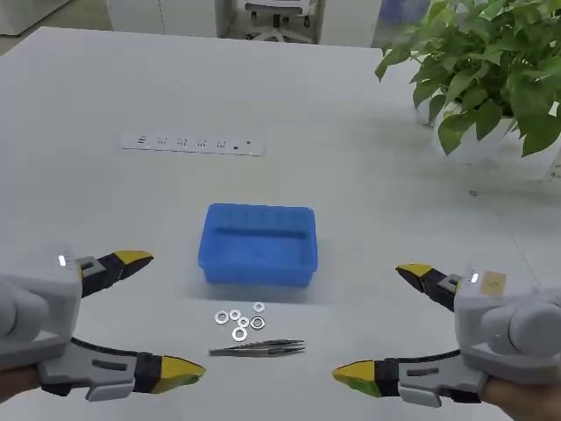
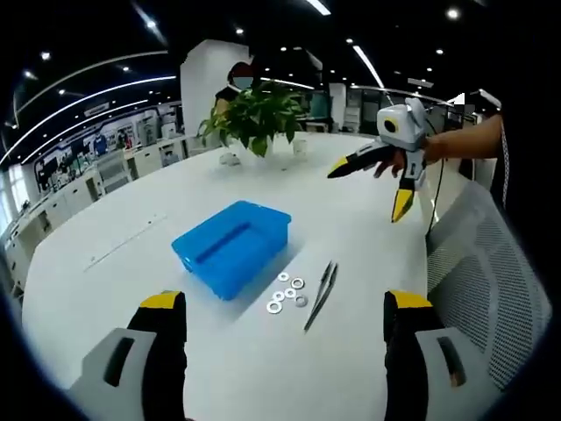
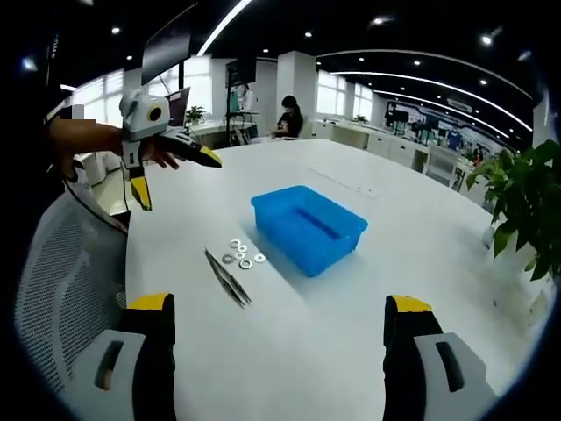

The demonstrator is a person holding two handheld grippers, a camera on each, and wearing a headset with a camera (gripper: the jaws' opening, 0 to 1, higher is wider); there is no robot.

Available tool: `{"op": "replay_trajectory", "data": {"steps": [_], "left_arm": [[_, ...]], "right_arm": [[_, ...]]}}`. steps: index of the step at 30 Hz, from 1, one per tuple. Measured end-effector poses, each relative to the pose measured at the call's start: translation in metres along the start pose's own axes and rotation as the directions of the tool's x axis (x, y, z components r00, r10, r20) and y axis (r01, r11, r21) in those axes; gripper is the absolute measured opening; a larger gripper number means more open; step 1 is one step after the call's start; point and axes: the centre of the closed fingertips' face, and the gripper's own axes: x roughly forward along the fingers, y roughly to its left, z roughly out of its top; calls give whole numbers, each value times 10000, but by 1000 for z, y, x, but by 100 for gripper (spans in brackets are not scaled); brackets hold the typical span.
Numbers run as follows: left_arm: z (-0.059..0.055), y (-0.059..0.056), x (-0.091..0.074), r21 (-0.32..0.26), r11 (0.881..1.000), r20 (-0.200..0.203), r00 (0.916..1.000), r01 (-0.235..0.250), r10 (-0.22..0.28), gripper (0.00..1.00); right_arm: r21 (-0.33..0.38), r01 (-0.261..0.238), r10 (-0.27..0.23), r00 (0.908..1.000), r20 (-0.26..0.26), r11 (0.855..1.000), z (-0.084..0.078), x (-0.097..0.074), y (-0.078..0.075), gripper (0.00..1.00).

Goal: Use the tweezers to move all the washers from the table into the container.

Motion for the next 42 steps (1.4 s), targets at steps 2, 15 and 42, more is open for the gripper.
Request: {"op": "replay_trajectory", "data": {"steps": [2, 15, 42], "left_arm": [[0, 1, -1, -17, 10000, 29, 10000, -38, 38, 99], [2, 5, -3, -30, 9998, 134, 9997, -202, 202, 99], [-34, -12, 22, 900, 9890, -1282, 9862, 1171, -1051, 85]], "right_arm": [[12, -8, 8, 10000, 22, 10000, 0, 0, 0, 100], [-203, -59, 60, 10000, 42, 9998, 3, -1, 0, 100], [-1761, -1433, 1258, 9863, -1069, 9739, -8, 17, 7, 89]]}}
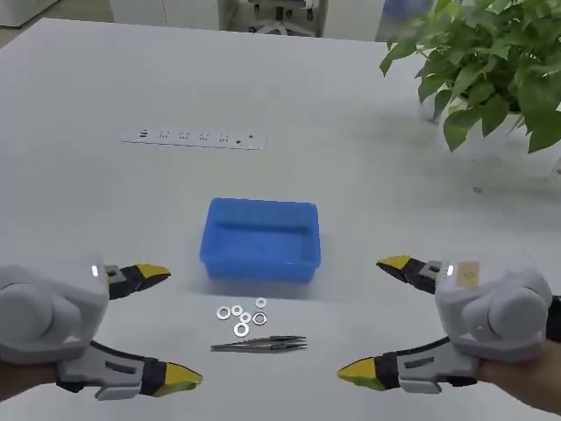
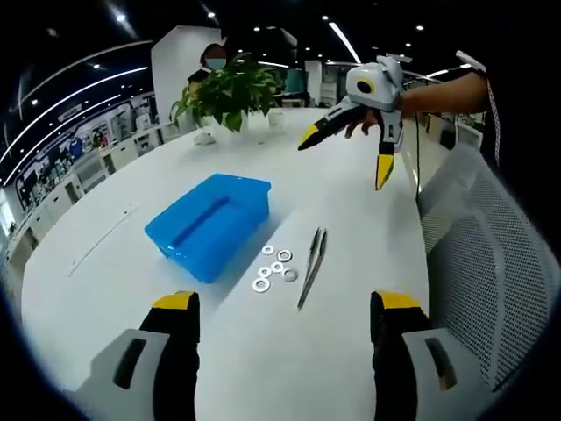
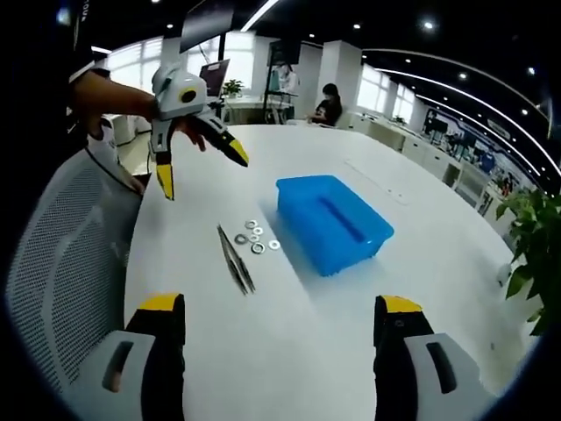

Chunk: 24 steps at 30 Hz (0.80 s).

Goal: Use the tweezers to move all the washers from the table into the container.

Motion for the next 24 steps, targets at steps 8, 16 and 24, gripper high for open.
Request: {"op": "replay_trajectory", "data": {"steps": [8, 16, 24], "left_arm": [[-3, -1, 11, 123, 9995, -110, 9995, 282, -280, 75], [-11, -11, 23, 406, 9950, -485, 9948, 911, -891, 61], [-19, -12, 33, 690, 9885, -893, 9877, 1344, -1281, 45]], "right_arm": [[-420, -611, 600, 9978, -269, 9972, -2, 13, 8, 80], [-1324, -1552, 1450, 9859, -838, 9790, -9, 25, 21, 66], [-1962, -2254, 2056, 9717, -1164, 9543, -7, 39, 28, 49]]}}
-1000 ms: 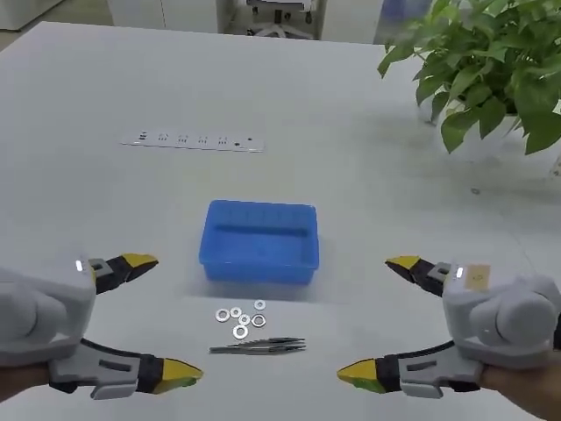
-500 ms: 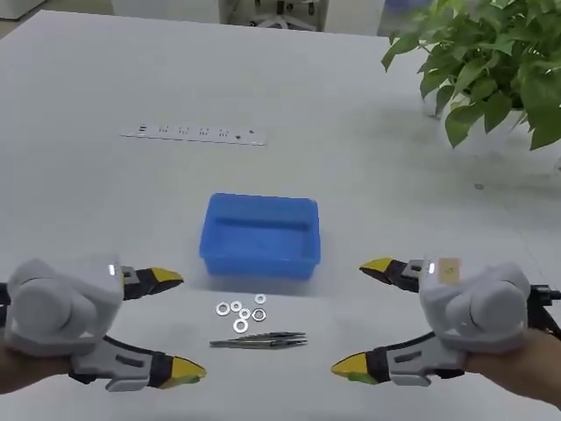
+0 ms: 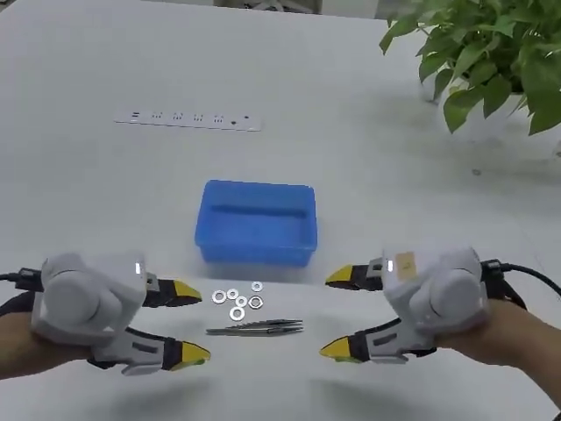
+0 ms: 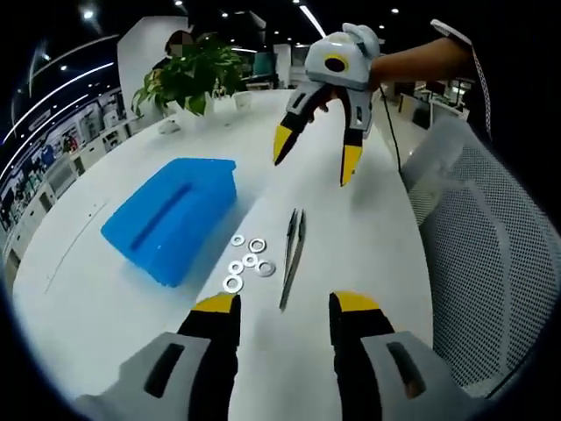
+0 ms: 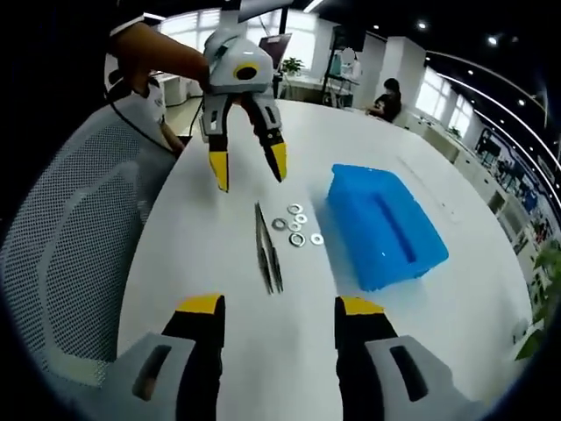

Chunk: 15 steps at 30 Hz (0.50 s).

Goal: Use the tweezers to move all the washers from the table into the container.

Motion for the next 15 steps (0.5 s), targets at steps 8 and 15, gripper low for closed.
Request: {"op": "replay_trajectory", "data": {"steps": [8, 15], "left_arm": [[-6, -1, 7, 220, 9991, -432, 9985, 355, -345, 33], [-10, -1, 14, 510, 9968, -827, 9950, 609, -566, 27]], "right_arm": [[-422, -540, 537, 9985, -94, 9976, 6, 12, 4, 37], [-573, -994, 982, 9949, -226, 9934, 8, 24, 9, 30]]}}
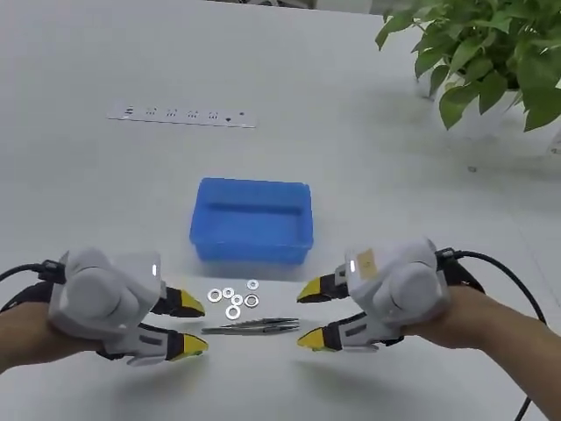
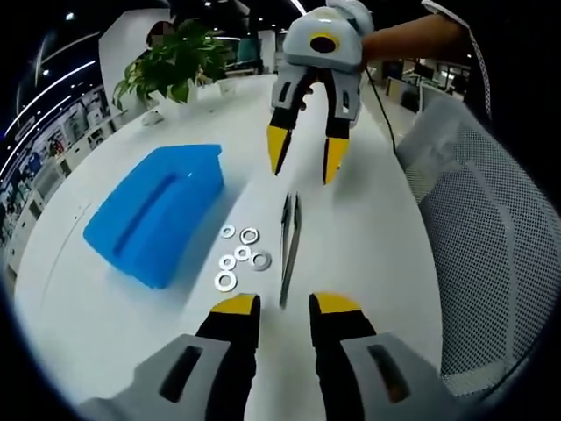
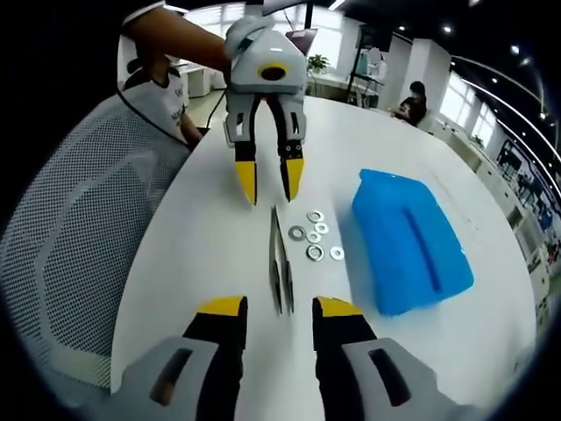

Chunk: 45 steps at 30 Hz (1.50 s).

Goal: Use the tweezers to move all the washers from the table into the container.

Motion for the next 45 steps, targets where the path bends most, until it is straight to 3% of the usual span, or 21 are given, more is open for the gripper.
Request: {"op": "replay_trajectory", "data": {"steps": [3, 9, 18, 27, 34, 45], "left_arm": [[-2, 0, 2, 44, 9999, -115, 9999, 121, -121, 25], [-5, 0, 6, 87, 9994, -428, 9986, 330, -326, 21], [-3, 2, 8, -63, 9990, -312, 9986, 435, -436, 15], [-3, 3, 10, 1, 9984, -363, 9978, 560, -560, 7], [-2, 3, 10, 483, 9970, -352, 9977, 603, -586, 6], [6, 4, 2, 540, 9972, -286, 9983, 520, -505, 5]], "right_arm": [[-30, -349, 348, 9994, -89, 9994, 1, 7, 4, 28], [-117, -575, 572, 9982, -183, 9983, 5, 18, 4, 24], [-45, -773, 770, 9960, -462, 9970, 3, 32, 3, 20], [-2, -726, 725, 9954, -631, 9974, 0, 38, 0, 16], [53, -712, 714, 9955, -621, 9974, 1, 39, -1, 14], [5, -645, 643, 9955, -703, 9979, 1, 39, -1, 14]]}}
